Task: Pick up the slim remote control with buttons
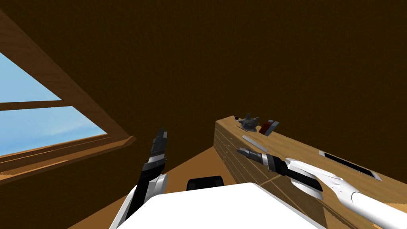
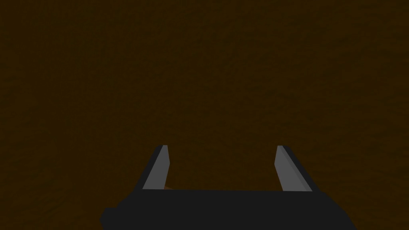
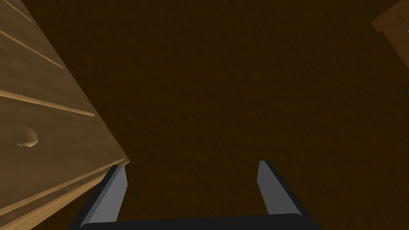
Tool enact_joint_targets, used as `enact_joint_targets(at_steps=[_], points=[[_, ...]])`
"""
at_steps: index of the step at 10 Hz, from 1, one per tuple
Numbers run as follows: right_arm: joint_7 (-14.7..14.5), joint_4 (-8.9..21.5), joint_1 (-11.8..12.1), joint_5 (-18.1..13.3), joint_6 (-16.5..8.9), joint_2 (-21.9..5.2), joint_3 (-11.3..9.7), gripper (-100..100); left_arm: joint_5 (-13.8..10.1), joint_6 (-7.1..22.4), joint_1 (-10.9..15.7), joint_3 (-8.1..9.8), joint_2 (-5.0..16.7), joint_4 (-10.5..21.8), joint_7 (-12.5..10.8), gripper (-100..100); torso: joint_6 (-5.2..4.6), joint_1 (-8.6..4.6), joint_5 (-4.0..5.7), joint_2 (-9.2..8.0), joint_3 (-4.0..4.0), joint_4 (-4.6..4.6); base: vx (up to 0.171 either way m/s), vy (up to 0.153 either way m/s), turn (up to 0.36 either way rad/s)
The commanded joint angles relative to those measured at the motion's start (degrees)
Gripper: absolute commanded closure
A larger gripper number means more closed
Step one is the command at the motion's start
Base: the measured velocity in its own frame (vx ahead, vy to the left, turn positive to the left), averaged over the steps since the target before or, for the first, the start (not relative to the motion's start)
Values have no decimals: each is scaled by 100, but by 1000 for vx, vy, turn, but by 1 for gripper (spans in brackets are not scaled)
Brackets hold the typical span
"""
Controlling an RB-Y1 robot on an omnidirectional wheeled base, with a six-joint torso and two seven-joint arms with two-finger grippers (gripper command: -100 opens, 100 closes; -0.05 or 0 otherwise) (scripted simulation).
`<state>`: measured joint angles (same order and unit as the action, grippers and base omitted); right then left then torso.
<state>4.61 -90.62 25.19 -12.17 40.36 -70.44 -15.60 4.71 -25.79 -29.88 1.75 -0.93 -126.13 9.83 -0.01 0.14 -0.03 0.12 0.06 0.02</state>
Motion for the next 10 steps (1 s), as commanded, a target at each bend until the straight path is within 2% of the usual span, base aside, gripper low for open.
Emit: enact_joint_targets(at_steps=[1,2,3,4,5,6,9,10], points=[[-5,83,18,-34,-10,-286,-28,-100,0,0,0,0,0,0,0,0,0,0,0,0,0,0,52,44,72],[-5,83,18,-34,-10,-330,-28,-100,0,0,-1,0,0,0,0,0,-3,1,-1,1,1,0,22,26,-17],[-28,356,34,-111,41,-564,-105,-100,0,0,-1,1,0,0,0,0,-4,-3,0,-7,-3,-1,39,58,130],[-28,356,34,-111,41,-697,-105,-100,0,0,0,0,0,0,0,0,0,5,-1,-2,-1,0,43,47,68],[-52,622,58,-187,90,-864,-185,-100,0,0,-1,0,0,0,0,0,-4,3,-2,-1,0,0,60,64,134],[-52,622,58,-187,90,-1056,-185,-100,0,0,0,0,0,0,0,0,-1,10,-2,4,2,1,63,52,58],[-101,1097,133,-333,190,-1549,-351,-100,0,0,-1,1,0,0,0,0,-3,6,-2,12,7,3,80,54,91],[-101,1127,133,-333,190,-1680,-351,-100,0,0,-1,0,0,0,0,0,-1,4,-1,16,10,4,64,51,57]])
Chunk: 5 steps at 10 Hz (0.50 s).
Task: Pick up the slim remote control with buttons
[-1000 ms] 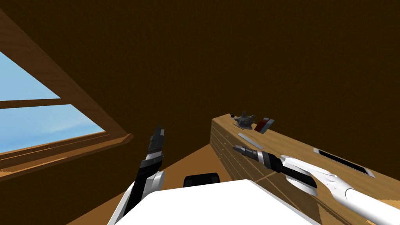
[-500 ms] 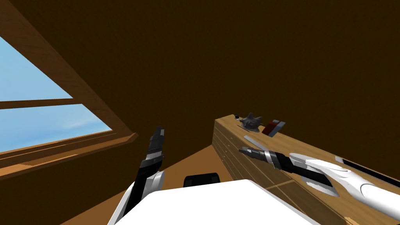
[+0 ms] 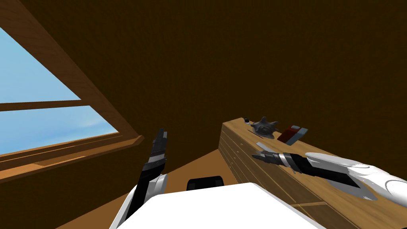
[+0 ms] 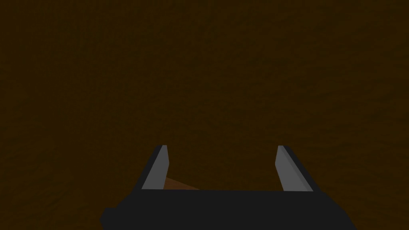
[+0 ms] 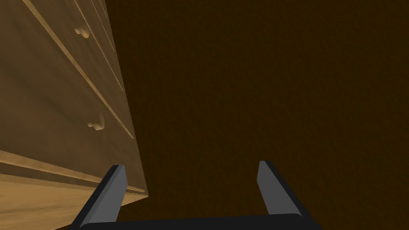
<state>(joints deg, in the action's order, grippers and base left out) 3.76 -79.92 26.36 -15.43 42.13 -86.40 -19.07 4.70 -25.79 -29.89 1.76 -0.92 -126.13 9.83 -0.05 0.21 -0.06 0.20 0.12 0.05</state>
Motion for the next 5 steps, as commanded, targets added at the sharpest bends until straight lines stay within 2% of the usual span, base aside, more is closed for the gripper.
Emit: enact_joint_targets(at_steps=[1,2,3,4,5], points=[[-42,286,70,-78,63,-286,-90,-100,0,0,0,0,0,0,0,0,0,0,0,0,0,0,67,68,105],[-42,298,70,-78,63,-342,-90,-100,0,0,0,0,0,0,0,0,2,5,0,0,0,0,61,45,41],[-68,531,135,-146,112,-570,-178,-100,0,0,0,0,0,0,0,0,-1,0,0,-4,-2,-1,83,32,82],[-68,531,135,-146,112,-570,-178,-100,0,0,0,0,0,0,0,0,0,-6,2,2,0,0,71,27,43],[-95,755,210,-212,156,-769,-267,-100,0,0,0,0,0,0,0,0,-1,-8,3,-1,-1,0,76,38,80]])
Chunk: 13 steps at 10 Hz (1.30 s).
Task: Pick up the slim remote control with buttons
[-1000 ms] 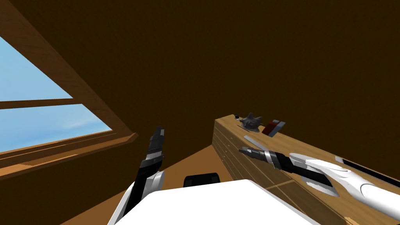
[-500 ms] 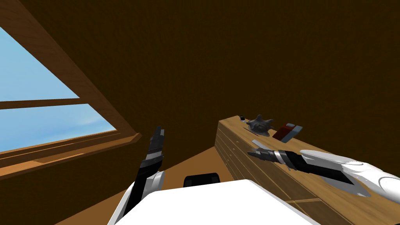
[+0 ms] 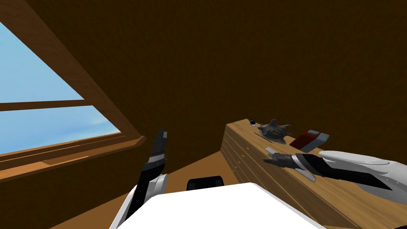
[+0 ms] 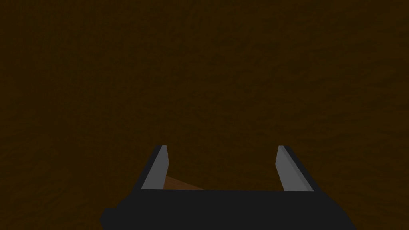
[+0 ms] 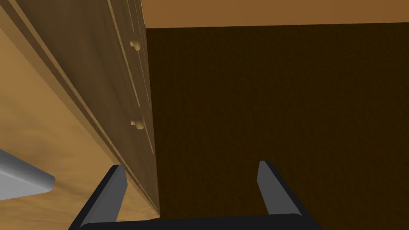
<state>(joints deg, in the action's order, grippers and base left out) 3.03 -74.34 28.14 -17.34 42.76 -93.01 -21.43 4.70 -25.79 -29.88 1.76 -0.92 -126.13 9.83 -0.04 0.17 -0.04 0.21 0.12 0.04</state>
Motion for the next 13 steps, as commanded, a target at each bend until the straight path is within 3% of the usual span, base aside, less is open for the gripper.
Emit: enact_joint_targets(at_steps=[1,3,5,6,7,8,10,13], points=[[-22,198,32,-21,93,-109,-31,-100,0,0,0,0,0,0,0,0,0,0,0,0,0,0,65,29,37],[-76,588,211,-144,174,-426,-215,-100,0,0,0,0,0,0,0,0,-1,-6,0,1,0,0,103,35,84],[-76,613,211,-144,174,-426,-215,-100,0,0,-1,0,0,0,0,0,-3,-1,0,9,6,2,71,16,5],[-130,932,431,-254,249,-640,-401,-100,0,0,0,1,0,0,0,0,-3,-10,3,-9,-4,-1,101,-11,80],[-130,931,431,-225,249,-640,-401,-100,0,0,0,1,0,0,0,0,-2,-15,2,3,1,0,121,-16,49],[-157,1130,553,-304,286,-708,-493,-100,0,0,-1,1,1,0,0,0,-2,-20,7,10,6,3,122,2,34],[-157,1130,553,-304,286,-708,-493,-100,0,0,-1,1,0,0,0,0,-2,-12,4,4,3,2,56,7,3],[-231,1481,923,-430,386,-789,-743,-100,0,0,-1,1,1,0,0,0,-3,-20,5,4,2,0,101,-17,19]])
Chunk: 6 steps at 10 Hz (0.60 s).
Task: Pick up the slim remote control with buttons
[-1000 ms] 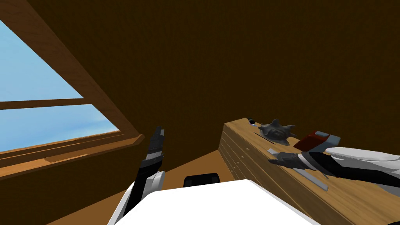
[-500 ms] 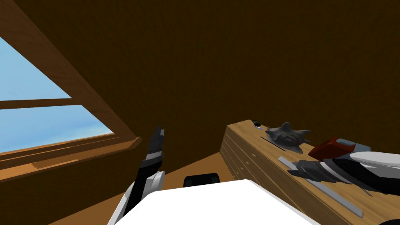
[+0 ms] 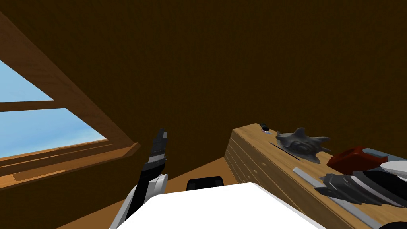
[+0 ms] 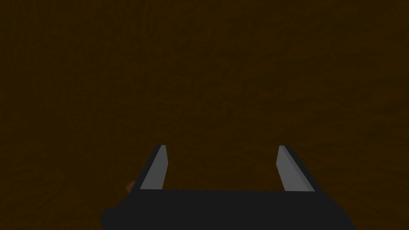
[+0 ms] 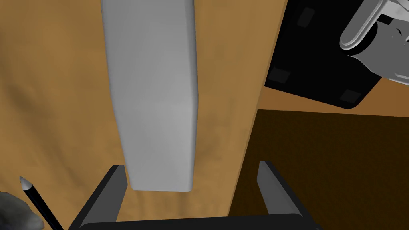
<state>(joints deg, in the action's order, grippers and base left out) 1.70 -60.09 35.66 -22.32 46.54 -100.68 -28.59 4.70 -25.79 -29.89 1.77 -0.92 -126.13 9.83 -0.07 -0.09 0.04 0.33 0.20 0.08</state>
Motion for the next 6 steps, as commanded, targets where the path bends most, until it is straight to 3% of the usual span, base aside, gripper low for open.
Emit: enact_joint_targets(at_steps=[1,4,5,6], points=[[-98,56,171,68,9,-21,-27,-100,0,0,0,0,0,0,0,0,0,0,0,0,0,0,98,-24,4],[-161,253,472,-17,88,11,-198,-100,0,0,0,0,0,0,0,0,0,-4,0,-13,-7,-3,85,-36,4],[-203,314,652,-62,136,115,-294,-100,0,0,0,0,0,0,0,0,-1,-4,1,-14,-8,-3,131,-84,-17],[-209,311,685,-70,143,160,-315,-100,0,0,0,1,1,0,0,0,-1,-19,3,-3,-2,-1,143,-63,0]])
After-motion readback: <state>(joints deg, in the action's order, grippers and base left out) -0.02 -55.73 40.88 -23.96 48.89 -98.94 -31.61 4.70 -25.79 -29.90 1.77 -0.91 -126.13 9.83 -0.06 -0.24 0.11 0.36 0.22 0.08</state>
